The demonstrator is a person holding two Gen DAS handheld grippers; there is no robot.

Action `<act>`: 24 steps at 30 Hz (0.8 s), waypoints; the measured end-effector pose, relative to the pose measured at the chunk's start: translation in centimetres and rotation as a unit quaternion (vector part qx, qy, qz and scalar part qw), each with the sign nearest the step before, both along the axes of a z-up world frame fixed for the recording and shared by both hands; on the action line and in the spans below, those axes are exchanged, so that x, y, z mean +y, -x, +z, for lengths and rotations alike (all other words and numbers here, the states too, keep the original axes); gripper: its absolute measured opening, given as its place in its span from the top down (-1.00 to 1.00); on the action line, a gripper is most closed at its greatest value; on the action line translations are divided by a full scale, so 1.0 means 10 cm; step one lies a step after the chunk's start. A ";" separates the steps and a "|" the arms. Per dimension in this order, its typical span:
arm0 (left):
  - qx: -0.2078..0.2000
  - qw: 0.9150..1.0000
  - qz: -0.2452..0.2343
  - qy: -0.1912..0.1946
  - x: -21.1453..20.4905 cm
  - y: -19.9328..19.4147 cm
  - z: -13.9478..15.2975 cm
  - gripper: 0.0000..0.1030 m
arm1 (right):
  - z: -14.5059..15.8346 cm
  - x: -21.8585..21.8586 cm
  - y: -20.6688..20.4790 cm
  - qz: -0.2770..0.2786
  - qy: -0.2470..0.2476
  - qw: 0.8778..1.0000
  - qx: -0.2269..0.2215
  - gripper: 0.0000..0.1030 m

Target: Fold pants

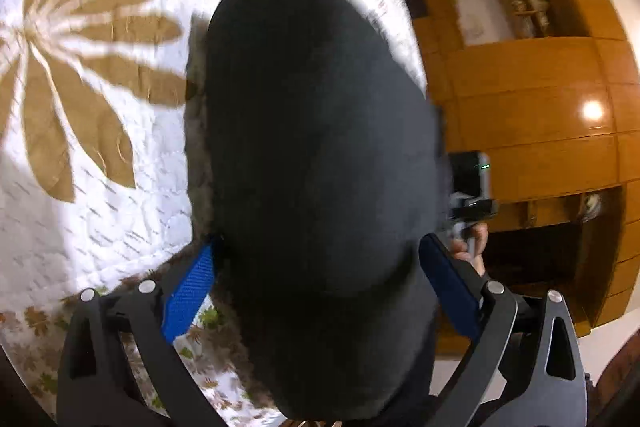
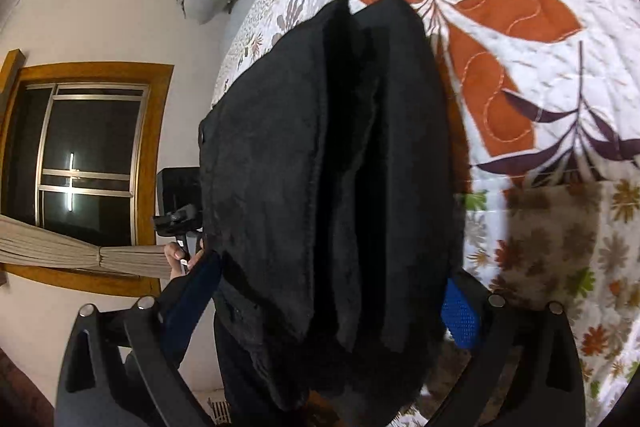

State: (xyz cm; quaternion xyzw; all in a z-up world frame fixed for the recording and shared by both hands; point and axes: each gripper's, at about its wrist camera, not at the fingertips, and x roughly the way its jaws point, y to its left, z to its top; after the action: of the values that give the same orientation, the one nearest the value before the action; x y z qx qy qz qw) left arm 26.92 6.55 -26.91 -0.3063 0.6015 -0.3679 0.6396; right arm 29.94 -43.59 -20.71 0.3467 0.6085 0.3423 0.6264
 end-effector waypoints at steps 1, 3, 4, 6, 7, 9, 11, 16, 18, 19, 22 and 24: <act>-0.001 1.000 0.002 -0.001 -0.02 -0.01 -0.01 -0.90 | 0.00 0.00 0.00 0.001 -0.001 1.000 0.000 -0.94; -0.002 1.000 0.009 0.007 -0.03 0.00 0.01 -0.89 | 0.00 0.03 0.00 0.000 -0.003 1.000 0.001 -0.94; -0.002 1.000 0.011 0.002 -0.05 0.00 0.01 -0.86 | 0.00 0.05 0.00 -0.002 -0.005 1.000 0.002 -0.94; 0.009 1.000 0.008 -0.012 -0.11 0.00 0.01 -0.33 | 0.01 0.13 0.00 -0.004 -0.012 1.000 -0.005 -0.92; 0.011 1.000 0.009 -0.024 -0.13 0.00 0.03 -0.18 | 0.02 0.15 0.01 0.002 -0.011 1.000 -0.012 -0.83; 0.012 0.999 0.010 -0.034 -0.16 0.00 0.07 0.03 | 0.03 0.12 0.03 0.004 -0.016 1.000 -0.017 -0.55; 0.014 0.999 0.016 -0.037 -0.15 -0.04 0.11 0.12 | 0.07 0.14 0.02 0.003 -0.021 1.000 -0.022 -0.27; -0.012 0.999 0.023 -0.039 -0.10 -0.07 0.30 0.27 | 0.22 0.18 -0.03 0.003 -0.035 0.999 -0.038 0.02; -0.023 0.999 0.027 -0.039 -0.04 -0.13 0.40 0.29 | 0.29 0.25 -0.09 0.005 -0.047 0.998 -0.042 0.06; -0.029 0.998 0.029 -0.042 -0.01 -0.16 0.44 0.29 | 0.33 0.30 -0.12 0.009 -0.046 0.998 -0.048 0.07; -0.046 0.997 0.040 -0.047 0.13 -0.32 0.62 0.30 | 0.44 0.49 -0.29 0.022 -0.044 0.997 -0.060 0.08; -0.054 0.995 0.055 -0.057 0.26 -0.49 0.71 0.29 | 0.52 0.64 -0.48 0.026 -0.047 0.996 -0.071 0.08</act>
State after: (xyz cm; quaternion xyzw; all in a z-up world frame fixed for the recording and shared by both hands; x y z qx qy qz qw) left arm 31.82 9.19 -19.84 -0.2819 0.5682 -0.3136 0.7066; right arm 34.71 -37.15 -15.50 0.3349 0.5544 0.4105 0.6418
